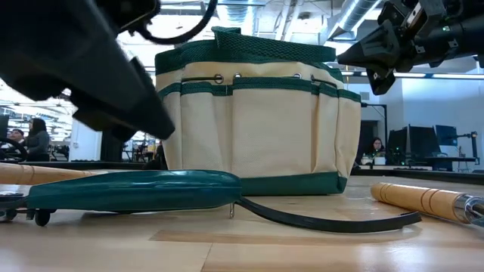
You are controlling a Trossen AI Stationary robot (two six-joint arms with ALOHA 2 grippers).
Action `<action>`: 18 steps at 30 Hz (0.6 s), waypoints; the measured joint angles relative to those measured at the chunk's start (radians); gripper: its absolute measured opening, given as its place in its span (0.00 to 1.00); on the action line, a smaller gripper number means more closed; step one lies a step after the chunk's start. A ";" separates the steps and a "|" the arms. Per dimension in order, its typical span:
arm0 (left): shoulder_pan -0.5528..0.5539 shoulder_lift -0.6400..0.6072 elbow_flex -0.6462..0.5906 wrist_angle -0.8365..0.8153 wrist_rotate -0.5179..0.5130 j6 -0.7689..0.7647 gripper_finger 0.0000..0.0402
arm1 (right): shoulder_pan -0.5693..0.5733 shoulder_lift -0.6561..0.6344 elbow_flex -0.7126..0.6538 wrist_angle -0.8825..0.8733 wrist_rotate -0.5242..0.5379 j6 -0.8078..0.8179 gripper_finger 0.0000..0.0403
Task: Pick & Place Garden tools in Gardening bag
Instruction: Put the shear scissors into the gardening bag
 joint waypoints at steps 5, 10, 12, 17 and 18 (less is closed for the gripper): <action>0.007 0.041 0.052 -0.022 0.063 0.001 0.32 | 0.000 0.000 0.000 -0.001 0.000 0.000 0.00; 0.005 0.060 0.073 -0.115 0.059 -0.021 0.31 | 0.000 0.000 0.000 -0.001 0.000 0.000 0.00; 0.005 0.060 0.079 -0.147 0.050 -0.048 0.31 | 0.000 0.000 0.000 -0.002 0.000 0.000 0.00; -0.002 0.060 0.122 -0.180 0.039 -0.051 0.27 | 0.000 0.000 0.000 -0.009 0.000 0.000 0.00; -0.005 0.053 0.131 -0.190 0.038 -0.050 0.26 | 0.000 0.000 0.000 -0.012 0.000 0.000 0.00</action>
